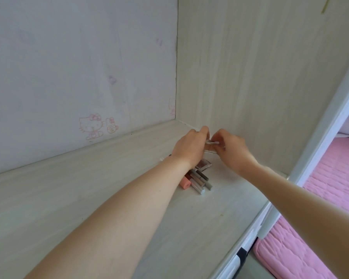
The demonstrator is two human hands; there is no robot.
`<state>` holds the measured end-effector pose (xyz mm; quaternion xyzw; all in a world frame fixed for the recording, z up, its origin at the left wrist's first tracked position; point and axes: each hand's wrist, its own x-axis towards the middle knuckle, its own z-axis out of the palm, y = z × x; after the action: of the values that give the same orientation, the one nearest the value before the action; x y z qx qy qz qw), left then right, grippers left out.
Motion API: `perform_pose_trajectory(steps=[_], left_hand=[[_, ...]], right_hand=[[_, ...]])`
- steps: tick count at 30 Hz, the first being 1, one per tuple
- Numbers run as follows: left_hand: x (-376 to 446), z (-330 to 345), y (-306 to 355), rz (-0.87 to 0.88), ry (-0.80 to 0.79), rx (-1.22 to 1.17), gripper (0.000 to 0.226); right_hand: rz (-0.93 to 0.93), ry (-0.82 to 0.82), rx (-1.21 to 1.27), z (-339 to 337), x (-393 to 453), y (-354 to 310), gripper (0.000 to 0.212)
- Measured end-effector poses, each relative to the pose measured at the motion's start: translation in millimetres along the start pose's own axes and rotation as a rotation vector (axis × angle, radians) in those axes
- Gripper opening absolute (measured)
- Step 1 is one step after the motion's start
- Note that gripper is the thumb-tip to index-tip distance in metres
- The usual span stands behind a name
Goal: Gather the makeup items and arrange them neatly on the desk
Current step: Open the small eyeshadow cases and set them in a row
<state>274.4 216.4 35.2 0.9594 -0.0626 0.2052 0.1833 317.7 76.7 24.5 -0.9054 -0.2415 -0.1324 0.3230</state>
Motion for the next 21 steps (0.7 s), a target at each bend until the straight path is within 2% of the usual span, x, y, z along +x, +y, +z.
perform_pose_trajectory(steps=[6, 10, 13, 17, 21], left_hand=[[-22, -34, 2, -0.217, 0.177, -0.557, 0.015], [-60, -67, 5, -0.372, 0.269, -0.927, 0.016], [-97, -93, 5, -0.439, 0.307, -1.148, 0.011], [-146, -126, 4, -0.486, 0.273, -1.284, 0.017], [-194, -154, 6, -0.518, 0.282, -1.373, 0.021]], right_hand=[[0.085, 0.137, 0.241, -21, -24, -42, 0.009], [0.186, 0.105, 0.478, -33, -52, -86, 0.023], [0.238, 0.063, 0.697, -39, -76, -118, 0.023], [0.308, -0.011, 0.994, -41, -108, -160, 0.017], [0.324, -0.109, 1.130, -36, -141, -196, 0.017]])
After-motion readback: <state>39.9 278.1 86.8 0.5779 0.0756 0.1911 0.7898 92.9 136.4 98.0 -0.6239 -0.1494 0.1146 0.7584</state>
